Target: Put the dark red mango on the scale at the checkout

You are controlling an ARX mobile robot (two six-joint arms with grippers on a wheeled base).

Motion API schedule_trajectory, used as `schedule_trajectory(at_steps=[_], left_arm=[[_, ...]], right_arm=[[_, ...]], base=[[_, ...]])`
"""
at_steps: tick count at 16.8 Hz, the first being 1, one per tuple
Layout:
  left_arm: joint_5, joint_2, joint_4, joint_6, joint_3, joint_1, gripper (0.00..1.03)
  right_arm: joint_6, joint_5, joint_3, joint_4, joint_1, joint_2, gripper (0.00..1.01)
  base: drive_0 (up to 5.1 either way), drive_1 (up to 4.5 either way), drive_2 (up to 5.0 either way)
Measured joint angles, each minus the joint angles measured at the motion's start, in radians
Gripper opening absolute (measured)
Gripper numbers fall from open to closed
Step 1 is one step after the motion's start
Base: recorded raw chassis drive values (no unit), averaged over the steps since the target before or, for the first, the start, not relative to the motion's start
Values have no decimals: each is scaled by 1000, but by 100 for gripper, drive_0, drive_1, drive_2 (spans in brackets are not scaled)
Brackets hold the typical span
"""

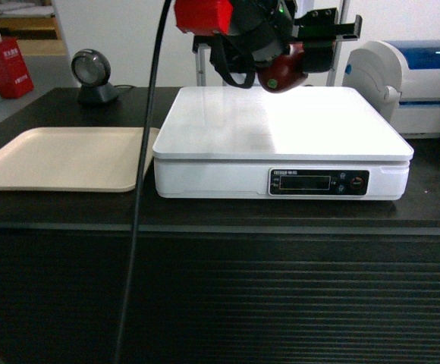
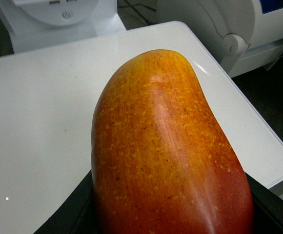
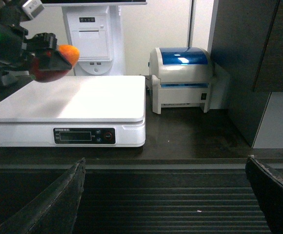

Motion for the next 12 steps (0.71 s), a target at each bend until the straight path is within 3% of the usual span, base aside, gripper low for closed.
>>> schedule_trajectory(at_steps=[2,6,9,12], left_arm=[[-38,75,-96,-80,98,-12,62],[-115,219,-243,-184,288,-12,62],[-136,291,-298,-211,385,-13,62],[-148,319,-306,-211,425,-17,62]], right_arm=[[0,0,0,0,0,0,98],[0,0,0,0,0,0,98],[0,0,0,0,0,0,98],[0,0,0,0,0,0,98]], base=[[0,0,0],[0,0,0],[0,0,0],[0,0,0]])
